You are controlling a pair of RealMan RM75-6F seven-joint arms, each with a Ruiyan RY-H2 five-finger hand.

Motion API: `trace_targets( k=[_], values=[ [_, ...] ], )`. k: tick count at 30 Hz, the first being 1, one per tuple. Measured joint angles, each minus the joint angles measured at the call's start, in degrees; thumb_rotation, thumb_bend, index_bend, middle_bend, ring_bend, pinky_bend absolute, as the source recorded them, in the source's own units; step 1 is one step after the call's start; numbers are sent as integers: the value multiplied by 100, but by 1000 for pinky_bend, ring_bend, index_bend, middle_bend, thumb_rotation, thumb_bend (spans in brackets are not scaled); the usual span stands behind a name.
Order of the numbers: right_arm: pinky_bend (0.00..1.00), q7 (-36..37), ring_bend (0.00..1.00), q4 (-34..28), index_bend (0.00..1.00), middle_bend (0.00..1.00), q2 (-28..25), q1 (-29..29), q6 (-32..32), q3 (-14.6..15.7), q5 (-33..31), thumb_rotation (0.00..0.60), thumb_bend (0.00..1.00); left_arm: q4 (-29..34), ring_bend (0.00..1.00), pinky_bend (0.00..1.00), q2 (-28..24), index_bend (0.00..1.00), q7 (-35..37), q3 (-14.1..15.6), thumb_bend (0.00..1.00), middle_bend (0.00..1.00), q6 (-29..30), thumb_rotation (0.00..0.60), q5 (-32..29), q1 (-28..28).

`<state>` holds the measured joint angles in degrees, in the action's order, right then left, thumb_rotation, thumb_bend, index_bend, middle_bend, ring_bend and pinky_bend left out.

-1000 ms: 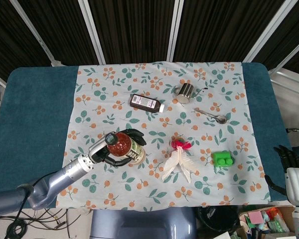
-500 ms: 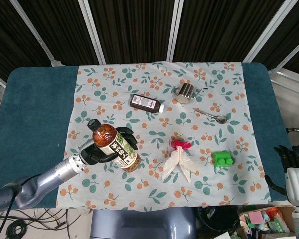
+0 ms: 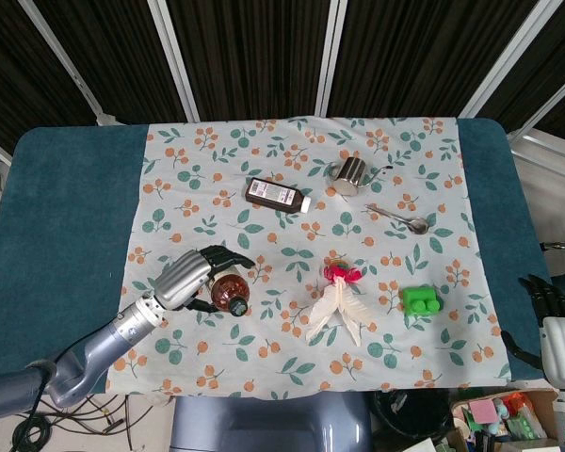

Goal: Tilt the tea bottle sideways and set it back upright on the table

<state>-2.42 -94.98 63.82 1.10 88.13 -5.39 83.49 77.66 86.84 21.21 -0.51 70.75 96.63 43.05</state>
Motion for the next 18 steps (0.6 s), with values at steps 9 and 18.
trace_targets(
  k=[9,18],
  values=[
    [185,0,128,-7,150,103,-6,-5,0,3,-2,600,167,-89,256,343,299,254,-1767,-202,530,294,74,600,-113,-113],
    [185,-2,129,-12,150,102,-5,-8,17,8,25,600,167,1236,257,344,-362,255,746,-323,530,293,40,600,-198,-84]
  ],
)
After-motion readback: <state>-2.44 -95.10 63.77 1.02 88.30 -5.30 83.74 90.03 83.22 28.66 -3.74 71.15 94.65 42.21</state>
